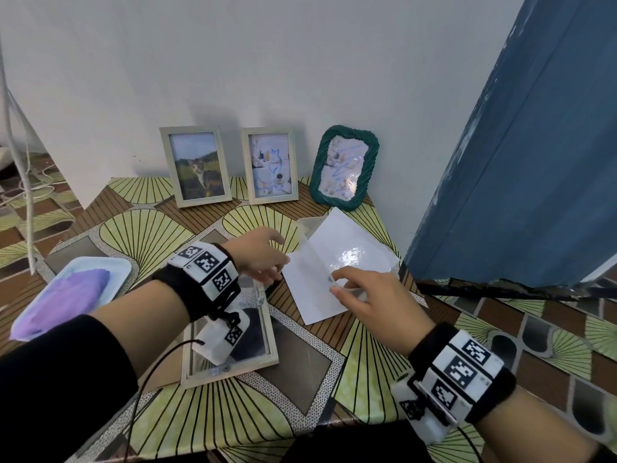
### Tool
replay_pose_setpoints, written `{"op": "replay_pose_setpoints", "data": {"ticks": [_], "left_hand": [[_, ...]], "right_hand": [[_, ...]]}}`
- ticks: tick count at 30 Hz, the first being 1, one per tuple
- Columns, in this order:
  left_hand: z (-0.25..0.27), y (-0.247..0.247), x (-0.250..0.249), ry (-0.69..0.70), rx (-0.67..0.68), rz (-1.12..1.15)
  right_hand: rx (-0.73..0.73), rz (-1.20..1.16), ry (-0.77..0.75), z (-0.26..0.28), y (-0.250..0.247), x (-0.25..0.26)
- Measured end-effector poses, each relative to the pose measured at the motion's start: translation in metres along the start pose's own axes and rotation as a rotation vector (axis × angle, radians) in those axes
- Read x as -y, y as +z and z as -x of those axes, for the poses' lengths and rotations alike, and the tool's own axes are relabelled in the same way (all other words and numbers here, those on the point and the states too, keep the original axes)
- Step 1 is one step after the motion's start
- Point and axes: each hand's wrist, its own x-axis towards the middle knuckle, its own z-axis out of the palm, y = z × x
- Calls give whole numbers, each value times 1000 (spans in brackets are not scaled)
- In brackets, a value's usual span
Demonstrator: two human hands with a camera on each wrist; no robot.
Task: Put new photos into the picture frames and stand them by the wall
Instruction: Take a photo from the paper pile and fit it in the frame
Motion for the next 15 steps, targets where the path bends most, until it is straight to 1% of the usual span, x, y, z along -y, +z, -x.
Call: {"op": "replay_pose_setpoints", "data": {"ticks": [2,4,10,12,15], "left_hand": [[3,6,-1,-41,52,100],[2,10,0,-58,47,171],[2,13,-1,-51,36,211],[4,12,-1,-35,6,227],[8,10,-3,44,-103,245]], "right_hand": [[0,-27,9,-1,-2,-1],[13,-40,11,-1,-2,-2],[27,-34,3,0,0,-3],[34,-12,-14,0,2,-3],[68,71,-54,-2,5,-4]]}}
